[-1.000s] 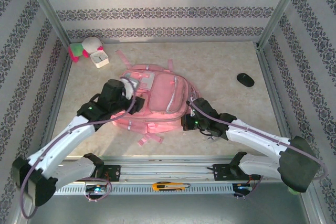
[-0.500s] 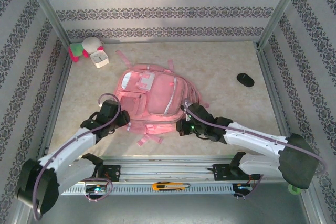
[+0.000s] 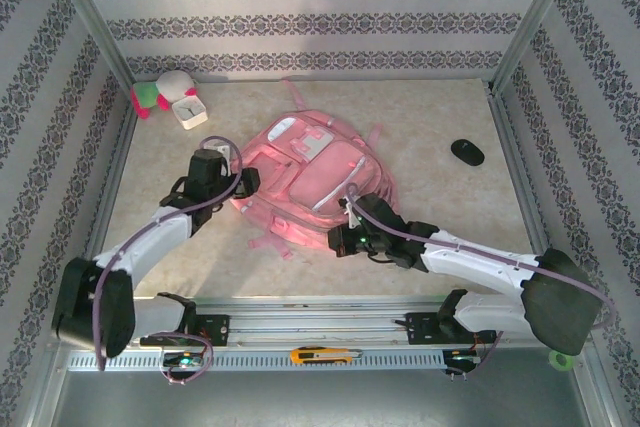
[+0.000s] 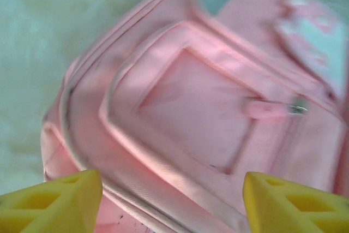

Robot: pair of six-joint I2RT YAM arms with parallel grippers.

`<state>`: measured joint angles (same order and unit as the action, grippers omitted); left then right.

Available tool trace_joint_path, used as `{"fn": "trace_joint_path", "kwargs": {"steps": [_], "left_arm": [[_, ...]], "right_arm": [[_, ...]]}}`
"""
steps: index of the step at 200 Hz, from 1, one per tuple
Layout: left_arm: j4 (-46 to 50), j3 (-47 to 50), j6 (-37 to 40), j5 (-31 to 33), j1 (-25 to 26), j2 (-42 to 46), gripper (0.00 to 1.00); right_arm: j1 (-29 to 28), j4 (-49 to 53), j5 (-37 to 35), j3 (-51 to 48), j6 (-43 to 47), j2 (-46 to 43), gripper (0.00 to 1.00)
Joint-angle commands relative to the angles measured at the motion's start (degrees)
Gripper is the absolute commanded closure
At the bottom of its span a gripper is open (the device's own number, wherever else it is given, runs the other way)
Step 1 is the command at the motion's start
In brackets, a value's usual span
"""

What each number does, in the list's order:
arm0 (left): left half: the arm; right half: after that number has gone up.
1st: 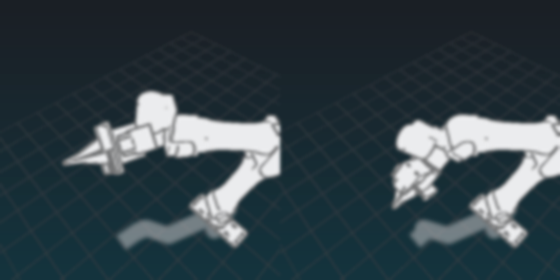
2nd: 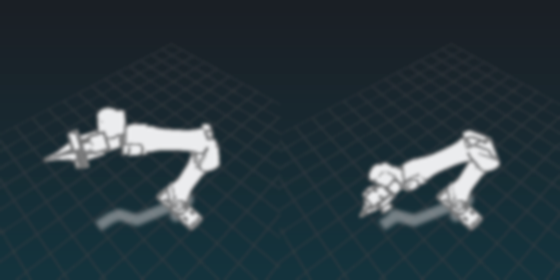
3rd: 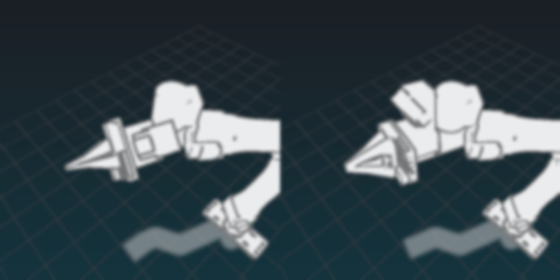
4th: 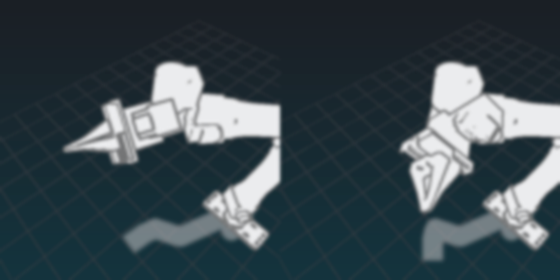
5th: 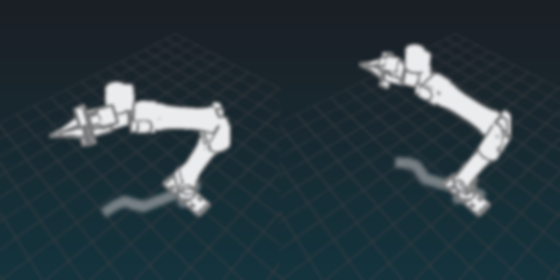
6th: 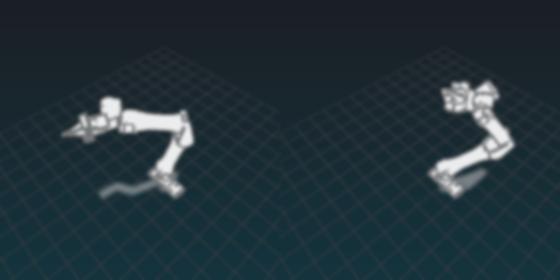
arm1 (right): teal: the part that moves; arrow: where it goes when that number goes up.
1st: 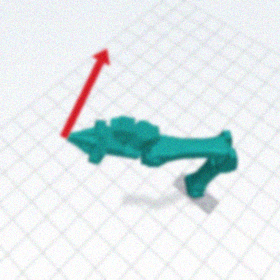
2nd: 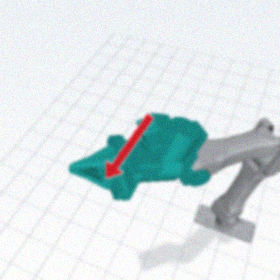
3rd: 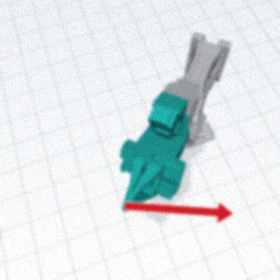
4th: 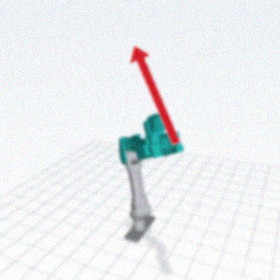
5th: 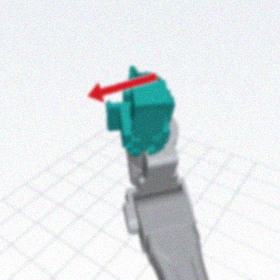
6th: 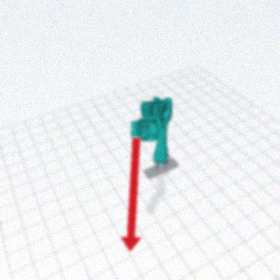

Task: Pack books, pencil case, and school supplies into a backpack

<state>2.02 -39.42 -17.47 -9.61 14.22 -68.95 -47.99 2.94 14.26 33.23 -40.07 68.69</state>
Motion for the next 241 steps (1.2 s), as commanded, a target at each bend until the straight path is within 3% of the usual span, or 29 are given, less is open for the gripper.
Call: {"fn": "trace_joint_path", "kwargs": {"steps": [1, 23, 37, 55, 84, 137, 176, 212, 241], "left_arm": [[-1.7, 1.0, 28.1, -11.8, 1.0, 7.4, 0.32], [2.0, 2.5, 48.1, -22.3, 4.8, 11.3, 0.31], [4.8, 1.7, 58.3, -22.9, 9.1, 10.4, 0.30], [6.6, -0.9, 65.4, -21.5, 14.6, 5.9, 0.28], [0.7, -3.5, 68.8, -17.7, 19.9, -2.2, 0.26], [-9.6, -6.4, 65.7, -15.0, 25.0, -12.3, 0.28], [-15.6, -5.0, 63.9, -12.1, 25.6, -14.6, 0.55], [-4.7, -6.1, 68.6, -11.4, 25.3, -11.9, 1.00], [5.3, -5.4, 72.0, -15.9, 22.1, -7.7, 1.00]], "right_arm": [[2.1, -0.4, 6.8, 0.5, 2.8, 0.0, 1.00], [3.6, 0.5, 9.3, 0.9, 4.6, 0.1, 1.00], [4.2, 1.2, 9.8, 0.8, 5.1, 0.0, 1.00], [4.7, 1.2, 10.3, 0.7, 5.2, -0.1, 1.00], [4.7, 1.2, 11.2, 1.0, 5.8, -0.1, 1.00], [5.1, 1.3, 12.0, 1.3, 6.4, 1.0, 1.00], [5.2, 2.3, 12.3, 2.0, 6.4, 1.5, 1.00], [7.2, 5.4, 12.0, 2.1, 7.2, -0.9, 1.00], [12.5, 11.5, 13.8, 2.3, 10.8, -2.7, 1.00]]}}
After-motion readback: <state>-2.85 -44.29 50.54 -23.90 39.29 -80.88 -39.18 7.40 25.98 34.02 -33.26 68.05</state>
